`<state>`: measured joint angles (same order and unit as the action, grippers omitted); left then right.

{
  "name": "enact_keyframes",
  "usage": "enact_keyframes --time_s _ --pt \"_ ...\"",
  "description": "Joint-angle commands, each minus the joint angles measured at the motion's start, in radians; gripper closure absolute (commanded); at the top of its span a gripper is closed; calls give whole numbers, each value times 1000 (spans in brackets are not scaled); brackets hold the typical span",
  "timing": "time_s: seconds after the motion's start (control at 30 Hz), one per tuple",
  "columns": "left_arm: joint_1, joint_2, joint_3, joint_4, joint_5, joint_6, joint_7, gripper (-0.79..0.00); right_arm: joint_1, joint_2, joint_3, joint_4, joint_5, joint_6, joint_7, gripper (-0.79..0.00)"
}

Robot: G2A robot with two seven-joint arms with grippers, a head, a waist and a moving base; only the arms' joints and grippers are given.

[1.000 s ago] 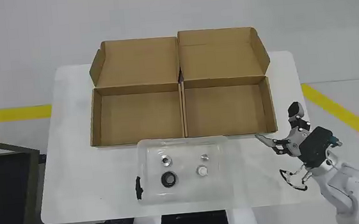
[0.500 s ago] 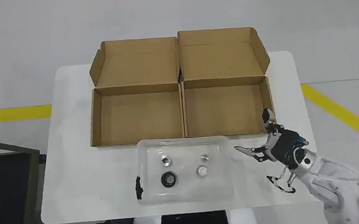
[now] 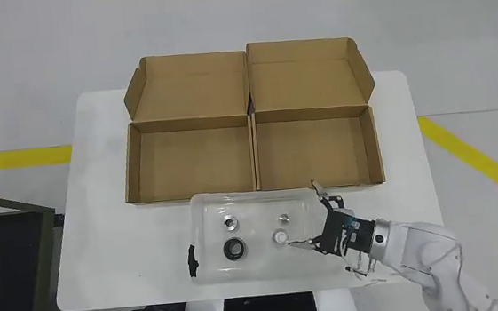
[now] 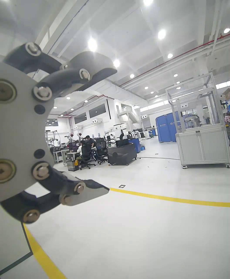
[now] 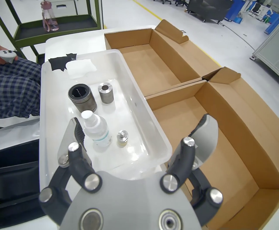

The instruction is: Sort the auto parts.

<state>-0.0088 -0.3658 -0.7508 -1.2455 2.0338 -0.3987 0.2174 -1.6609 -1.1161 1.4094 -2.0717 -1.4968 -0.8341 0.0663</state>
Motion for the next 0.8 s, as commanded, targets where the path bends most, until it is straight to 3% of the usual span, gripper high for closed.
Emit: enact_keyframes --time_s 0.0,0.77 --pt "0 0 0 0 0 0 0 -785 5 1 -15 0 -3 0 9 -785" --pt "0 0 0 0 0 0 0 -785 56 9 -161 41 -63 1 96 -785"
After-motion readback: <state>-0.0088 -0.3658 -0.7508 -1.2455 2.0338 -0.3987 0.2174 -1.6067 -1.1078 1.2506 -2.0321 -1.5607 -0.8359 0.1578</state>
